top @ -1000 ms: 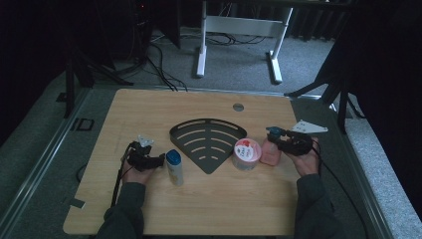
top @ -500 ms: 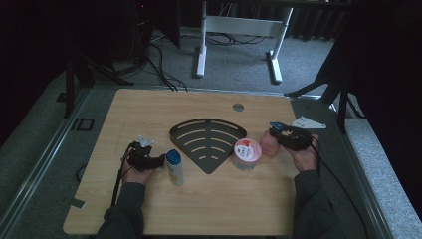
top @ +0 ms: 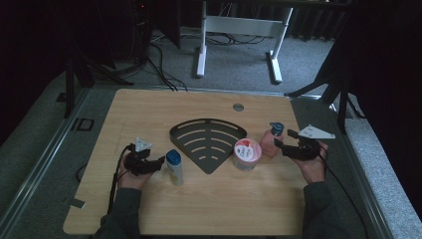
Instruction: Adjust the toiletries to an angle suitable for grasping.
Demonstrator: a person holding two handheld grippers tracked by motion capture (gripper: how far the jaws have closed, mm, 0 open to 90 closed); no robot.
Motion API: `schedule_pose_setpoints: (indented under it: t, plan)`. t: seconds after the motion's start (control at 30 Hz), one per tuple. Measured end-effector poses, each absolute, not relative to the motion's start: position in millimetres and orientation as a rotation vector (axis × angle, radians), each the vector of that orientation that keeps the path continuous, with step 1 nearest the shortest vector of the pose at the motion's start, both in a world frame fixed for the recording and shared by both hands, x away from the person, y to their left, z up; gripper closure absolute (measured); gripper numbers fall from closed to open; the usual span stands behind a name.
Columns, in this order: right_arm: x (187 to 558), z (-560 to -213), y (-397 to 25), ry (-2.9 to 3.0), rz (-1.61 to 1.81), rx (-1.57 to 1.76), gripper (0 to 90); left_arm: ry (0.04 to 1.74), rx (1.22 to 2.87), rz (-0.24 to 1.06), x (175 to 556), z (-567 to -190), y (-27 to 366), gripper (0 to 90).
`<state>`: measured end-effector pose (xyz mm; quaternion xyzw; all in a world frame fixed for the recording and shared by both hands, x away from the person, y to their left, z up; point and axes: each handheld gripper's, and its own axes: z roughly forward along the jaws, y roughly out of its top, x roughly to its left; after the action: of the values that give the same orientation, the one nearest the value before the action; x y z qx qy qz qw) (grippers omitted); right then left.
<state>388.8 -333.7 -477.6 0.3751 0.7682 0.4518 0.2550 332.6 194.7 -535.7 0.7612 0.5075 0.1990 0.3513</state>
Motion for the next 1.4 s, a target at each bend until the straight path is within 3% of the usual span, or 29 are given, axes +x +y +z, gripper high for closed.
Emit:
schedule_pose_setpoints:
  t: [0.47, 0.97, 1.4]
  plan:
    - [342.8, -486.8, -339.6, 2.035, 1.239, 1.073, 32.6, 1.197, 2.002, 0.396, 290.3, -536.2, 202.2, 33.7]
    - [328.8, -482.7, -315.6, 2.084, 1.244, 0.967, 32.5, 0.997, 2.088, 0.301, 283.2, -541.4, 166.0, 20.6]
    - [326.4, -485.6, -304.6, 2.112, 1.245, 0.936, 32.5, 0.984, 2.082, 0.271, 289.2, -548.7, 153.9, 28.6]
